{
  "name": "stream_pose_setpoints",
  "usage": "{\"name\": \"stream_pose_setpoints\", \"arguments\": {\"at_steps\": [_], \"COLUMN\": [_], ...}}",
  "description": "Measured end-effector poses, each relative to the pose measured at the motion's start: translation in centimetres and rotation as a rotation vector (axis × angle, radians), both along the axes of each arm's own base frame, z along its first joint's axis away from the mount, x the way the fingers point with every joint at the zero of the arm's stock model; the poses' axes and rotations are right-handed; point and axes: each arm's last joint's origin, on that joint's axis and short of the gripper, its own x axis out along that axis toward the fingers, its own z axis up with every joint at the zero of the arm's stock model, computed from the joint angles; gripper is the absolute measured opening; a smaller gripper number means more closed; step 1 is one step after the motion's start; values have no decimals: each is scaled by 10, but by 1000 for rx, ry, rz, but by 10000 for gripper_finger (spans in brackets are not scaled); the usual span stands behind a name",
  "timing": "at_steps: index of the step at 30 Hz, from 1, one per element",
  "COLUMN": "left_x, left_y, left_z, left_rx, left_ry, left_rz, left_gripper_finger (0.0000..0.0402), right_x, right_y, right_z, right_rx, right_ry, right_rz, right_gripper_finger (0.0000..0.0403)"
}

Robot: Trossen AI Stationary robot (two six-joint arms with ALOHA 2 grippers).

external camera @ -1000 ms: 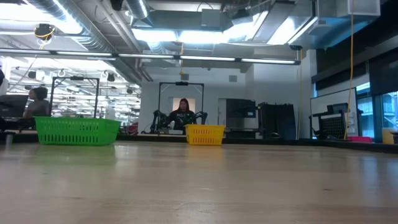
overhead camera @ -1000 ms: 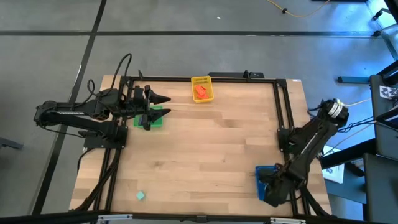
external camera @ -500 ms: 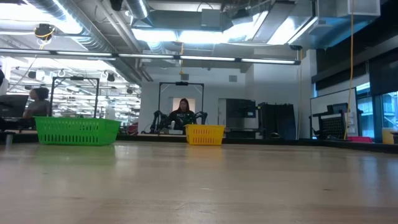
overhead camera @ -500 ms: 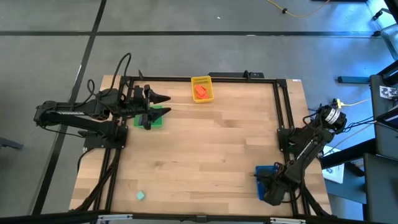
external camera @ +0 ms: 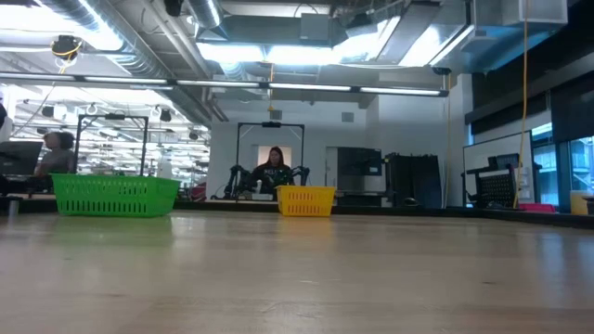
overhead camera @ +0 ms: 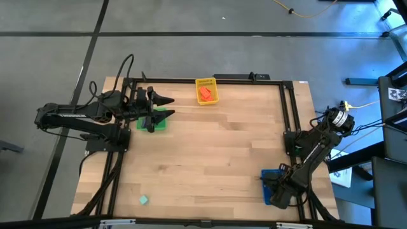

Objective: Sort & place blocks by color
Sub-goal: Put the right light blue block into the blue bin, then put the light blue block into the blue bin

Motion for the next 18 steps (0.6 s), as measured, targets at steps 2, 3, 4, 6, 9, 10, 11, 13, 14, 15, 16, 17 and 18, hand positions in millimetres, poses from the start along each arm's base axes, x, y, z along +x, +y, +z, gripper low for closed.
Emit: {"name": "stream_pose_setpoints", "arguments": {"at_steps": [2,3,4,6,9,10,11,13,14,15,16,17,18], "left_x": [0,0,0,0,0,0,0,0,0,0,0,0,0], "left_y": [0,0,0,0,0,0,0,0,0,0,0,0,0], "left_z": [0,0,0,0,0,0,0,0,0,0,0,0,0], "left_rx": [0,0,0,0,0,0,0,0,0,0,0,0,0], "left_ry": [0,0,0,0,0,0,0,0,0,0,0,0,0], "left_rz": [0,0,0,0,0,0,0,0,0,0,0,0,0], "left_gripper_finger": [250,250,250,250,250,250,250,250,250,250,250,250,250], "right_x": [0,0,0,0,-1,-2,-2,-3,-3,-3,-3,-3,-3], "right_y": [0,0,0,0,1,1,1,1,0,0,-1,-2,-5], "right_z": [0,0,0,0,0,1,2,8,13,18,25,32,40], "right_rx": [0,1,3,6,32,45,60,85,96,109,112,110,102], "right_ry": [-2,0,2,5,45,64,77,72,54,30,6,-14,-38], "right_rz": [0,0,0,0,1,3,4,9,17,27,31,35,40], "right_gripper_finger": [188,211,232,269,310,320,327,337,339,340,341,341,342]}}
